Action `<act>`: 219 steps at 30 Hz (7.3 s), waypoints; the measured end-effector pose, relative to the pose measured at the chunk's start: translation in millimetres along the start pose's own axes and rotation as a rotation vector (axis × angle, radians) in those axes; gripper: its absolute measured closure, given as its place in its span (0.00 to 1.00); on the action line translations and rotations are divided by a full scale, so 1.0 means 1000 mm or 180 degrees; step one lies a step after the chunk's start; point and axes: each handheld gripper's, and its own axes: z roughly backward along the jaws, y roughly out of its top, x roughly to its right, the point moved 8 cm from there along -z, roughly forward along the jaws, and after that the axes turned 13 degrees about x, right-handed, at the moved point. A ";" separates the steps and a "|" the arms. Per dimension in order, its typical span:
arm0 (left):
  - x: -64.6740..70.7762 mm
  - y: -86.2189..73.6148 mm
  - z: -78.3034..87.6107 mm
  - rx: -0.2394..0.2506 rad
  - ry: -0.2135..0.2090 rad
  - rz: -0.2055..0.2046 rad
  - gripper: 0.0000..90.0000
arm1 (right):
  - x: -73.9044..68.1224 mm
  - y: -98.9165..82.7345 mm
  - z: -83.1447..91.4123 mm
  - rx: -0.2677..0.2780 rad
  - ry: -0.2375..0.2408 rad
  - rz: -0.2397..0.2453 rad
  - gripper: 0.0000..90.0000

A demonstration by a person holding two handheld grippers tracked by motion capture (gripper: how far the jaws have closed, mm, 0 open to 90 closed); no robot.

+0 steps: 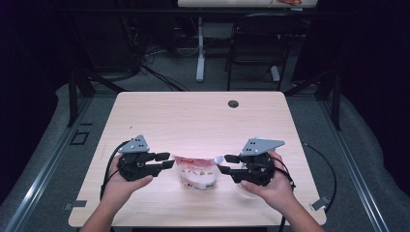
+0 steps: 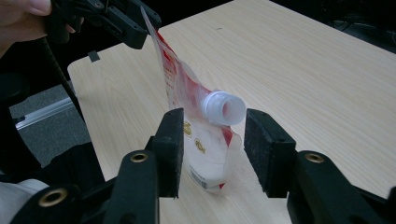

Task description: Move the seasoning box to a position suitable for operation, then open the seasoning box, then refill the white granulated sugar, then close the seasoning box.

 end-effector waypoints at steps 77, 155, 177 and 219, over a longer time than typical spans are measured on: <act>-0.015 0.004 0.028 0.0089 0.0200 0.0143 0.64 | -0.045 0.053 -0.101 -0.1368 0.0628 0.0981 0.77; -0.009 -0.015 0.010 -0.0018 0.0038 0.0078 0.60 | -0.020 0.048 -0.091 -0.1383 0.0888 0.0440 1.00; 0.001 -0.023 -0.007 -0.0077 -0.0139 -0.0033 0.54 | -0.016 0.055 -0.067 -0.1271 0.0906 0.0406 1.00; 0.024 -0.033 -0.058 -0.0155 -0.0562 -0.0154 0.49 | -0.010 0.078 -0.038 -0.1083 0.0873 0.0358 1.00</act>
